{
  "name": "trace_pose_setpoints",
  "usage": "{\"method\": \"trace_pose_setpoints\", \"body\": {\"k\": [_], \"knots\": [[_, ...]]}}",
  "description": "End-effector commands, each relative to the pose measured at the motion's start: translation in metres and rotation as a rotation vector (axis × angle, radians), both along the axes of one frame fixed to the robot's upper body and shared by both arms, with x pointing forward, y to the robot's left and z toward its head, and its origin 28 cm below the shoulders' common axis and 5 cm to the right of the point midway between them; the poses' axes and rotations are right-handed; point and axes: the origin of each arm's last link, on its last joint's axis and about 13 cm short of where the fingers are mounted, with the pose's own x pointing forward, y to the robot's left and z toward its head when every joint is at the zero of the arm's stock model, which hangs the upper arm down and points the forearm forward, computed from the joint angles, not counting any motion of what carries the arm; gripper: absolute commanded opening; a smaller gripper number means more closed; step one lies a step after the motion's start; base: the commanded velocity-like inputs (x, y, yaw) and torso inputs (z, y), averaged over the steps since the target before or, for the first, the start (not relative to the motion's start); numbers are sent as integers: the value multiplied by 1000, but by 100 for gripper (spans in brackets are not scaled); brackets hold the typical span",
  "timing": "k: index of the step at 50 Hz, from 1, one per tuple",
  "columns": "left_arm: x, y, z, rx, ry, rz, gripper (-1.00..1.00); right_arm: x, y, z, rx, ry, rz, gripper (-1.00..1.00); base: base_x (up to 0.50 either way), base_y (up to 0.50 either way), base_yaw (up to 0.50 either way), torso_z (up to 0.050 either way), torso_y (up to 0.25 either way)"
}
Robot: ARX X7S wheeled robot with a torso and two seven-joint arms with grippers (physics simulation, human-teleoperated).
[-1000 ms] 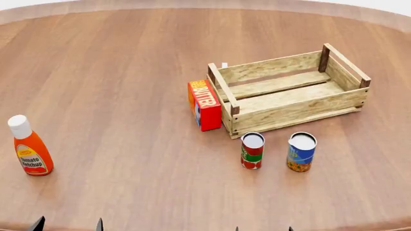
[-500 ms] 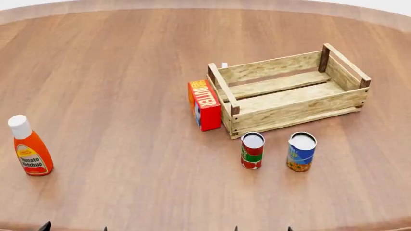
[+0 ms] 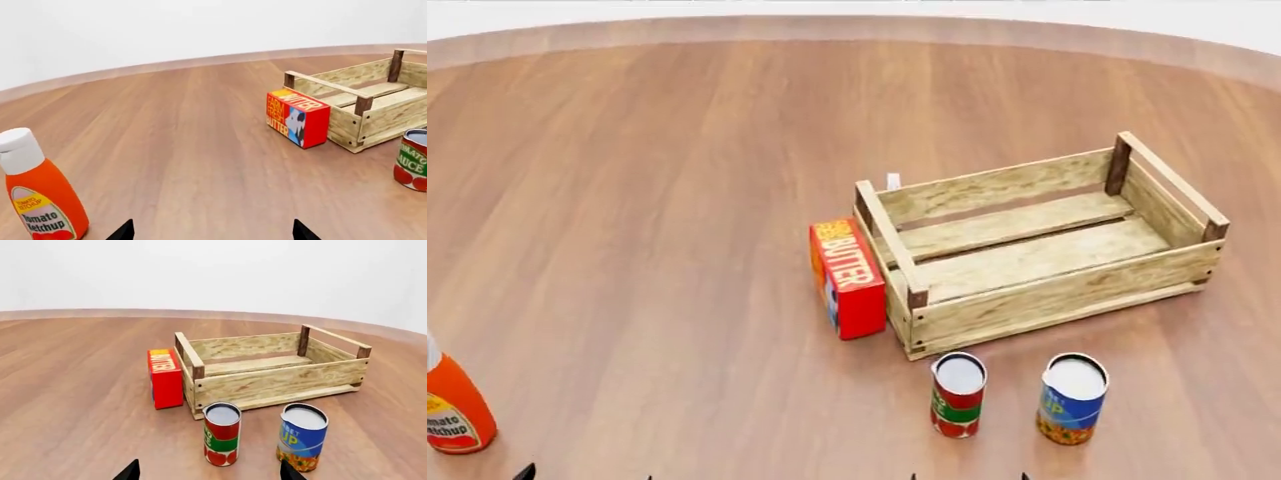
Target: Pick up the tomato sauce, and put it in the wooden tray.
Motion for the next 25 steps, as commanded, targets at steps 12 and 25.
{"method": "trace_pose_setpoints", "body": {"k": [12,25], "knots": [[1,-1,0,-35,-28,1,100,-2,1,2,-4,-11,18,100,500,0,0,0,0],[1,-1,1,-35,-29,1,100,-3,1,3,-8,-16,22,100,500,0,0,0,0]]}}
